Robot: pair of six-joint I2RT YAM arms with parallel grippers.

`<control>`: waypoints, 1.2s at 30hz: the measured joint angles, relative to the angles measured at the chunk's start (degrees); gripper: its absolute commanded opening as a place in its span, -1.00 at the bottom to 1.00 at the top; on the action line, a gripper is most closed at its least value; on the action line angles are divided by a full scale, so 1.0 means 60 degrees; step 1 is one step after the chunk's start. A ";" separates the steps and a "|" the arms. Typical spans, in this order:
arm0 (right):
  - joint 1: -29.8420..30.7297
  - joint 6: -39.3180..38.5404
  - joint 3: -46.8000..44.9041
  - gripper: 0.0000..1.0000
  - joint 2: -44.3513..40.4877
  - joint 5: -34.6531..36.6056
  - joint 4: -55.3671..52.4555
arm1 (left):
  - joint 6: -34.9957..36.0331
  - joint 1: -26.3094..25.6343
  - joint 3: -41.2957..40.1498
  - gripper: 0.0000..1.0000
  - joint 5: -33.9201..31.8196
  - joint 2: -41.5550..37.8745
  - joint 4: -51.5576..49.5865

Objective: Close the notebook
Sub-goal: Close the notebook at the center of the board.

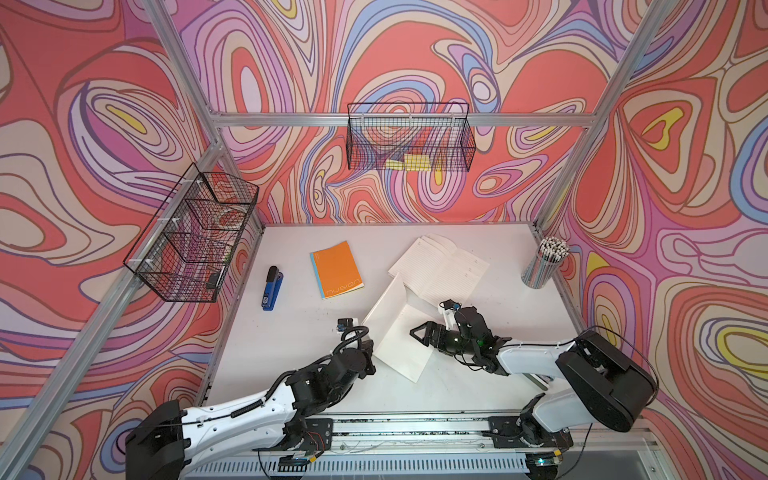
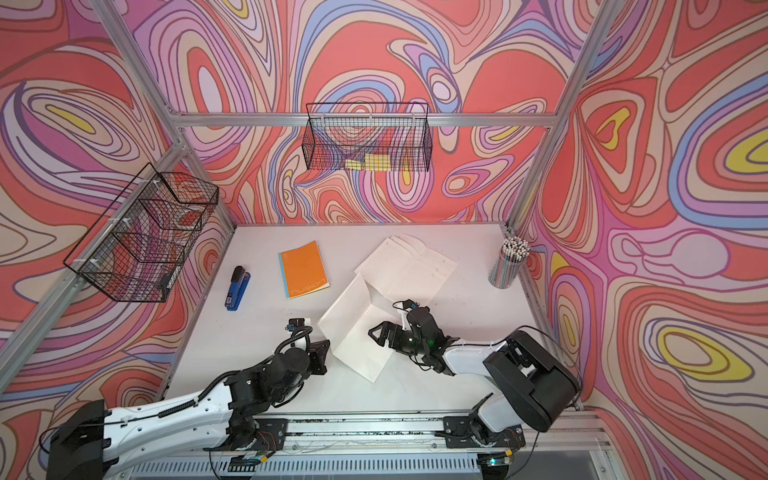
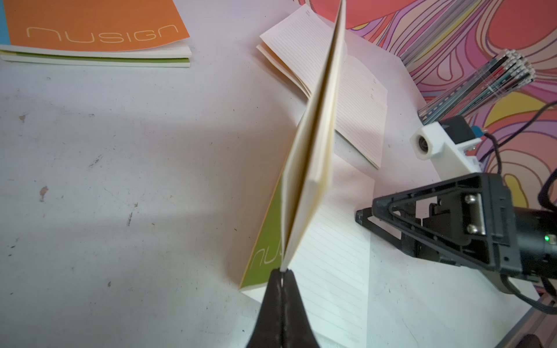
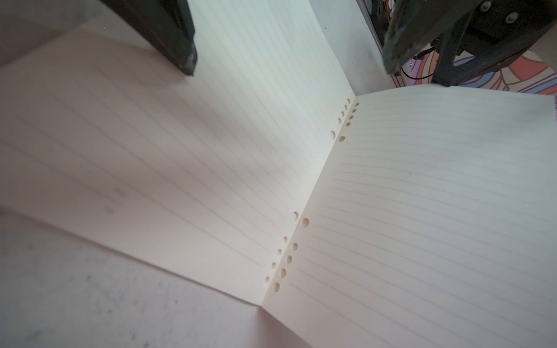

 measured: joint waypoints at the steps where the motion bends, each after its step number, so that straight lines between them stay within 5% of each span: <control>1: 0.0000 0.0007 -0.0029 0.97 0.0084 0.0000 0.0211 | 0.0106 -0.0153 0.0018 -1.00 -0.0091 0.0131 0.0066; 14: 0.0011 -0.0018 -0.0186 0.97 0.0368 -0.0004 0.1016 | 0.0798 -0.1162 0.0178 -1.00 -0.1086 0.1333 0.0499; 23: 0.0033 -0.0313 -0.0186 0.97 -0.0732 0.0284 -0.0823 | 0.1027 -0.1220 0.0178 -1.00 -0.1217 0.1923 0.1067; 36: 0.0033 -0.0510 -0.0171 0.97 -0.1435 0.0492 -0.2200 | 0.1956 -0.1271 0.0098 -1.00 0.0426 0.1974 0.2029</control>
